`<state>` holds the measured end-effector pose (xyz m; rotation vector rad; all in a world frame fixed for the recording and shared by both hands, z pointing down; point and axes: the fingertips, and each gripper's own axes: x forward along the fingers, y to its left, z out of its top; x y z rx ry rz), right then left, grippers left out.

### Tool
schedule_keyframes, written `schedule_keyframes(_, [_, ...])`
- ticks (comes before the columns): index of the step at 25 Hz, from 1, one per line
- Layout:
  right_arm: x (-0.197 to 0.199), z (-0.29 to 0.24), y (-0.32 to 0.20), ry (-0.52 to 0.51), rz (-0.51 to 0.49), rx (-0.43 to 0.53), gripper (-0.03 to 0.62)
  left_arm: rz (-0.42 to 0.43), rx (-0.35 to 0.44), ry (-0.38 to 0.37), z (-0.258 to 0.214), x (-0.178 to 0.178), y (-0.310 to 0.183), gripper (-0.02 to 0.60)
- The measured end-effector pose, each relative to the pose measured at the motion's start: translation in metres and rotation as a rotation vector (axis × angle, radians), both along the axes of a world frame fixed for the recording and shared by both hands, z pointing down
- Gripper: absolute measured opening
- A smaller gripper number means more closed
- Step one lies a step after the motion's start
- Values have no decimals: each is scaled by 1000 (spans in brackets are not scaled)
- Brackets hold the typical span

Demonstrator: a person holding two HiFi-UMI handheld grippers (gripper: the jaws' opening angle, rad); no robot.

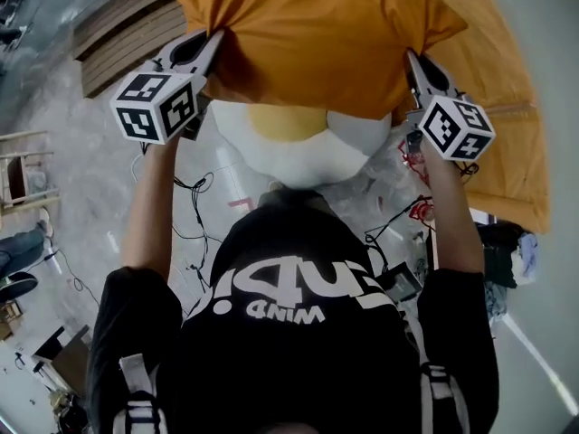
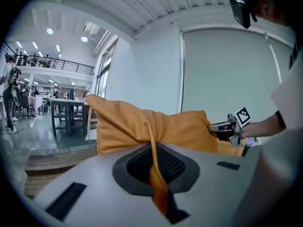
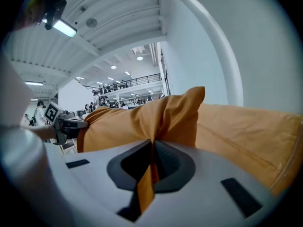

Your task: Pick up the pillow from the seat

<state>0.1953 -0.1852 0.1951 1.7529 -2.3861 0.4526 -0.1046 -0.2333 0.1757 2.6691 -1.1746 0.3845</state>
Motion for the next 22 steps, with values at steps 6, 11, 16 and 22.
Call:
schedule_keyframes(6, [-9,-82,30,11,-4,155,31,6,193,16,-79,-7,52,14])
schedule_keyframes(11, [-21,-104,87,28,1,213,31,-11,229,18,-96,-17,110,14])
schedule_keyframes(16, [-35,-95,127,48,-18,202,31,-35,212,50,-82,-30,139,14])
schedule_keyframes(22, [-45,-82,153,19,-22,181,31,-48,138,77,-56,-41,161,14])
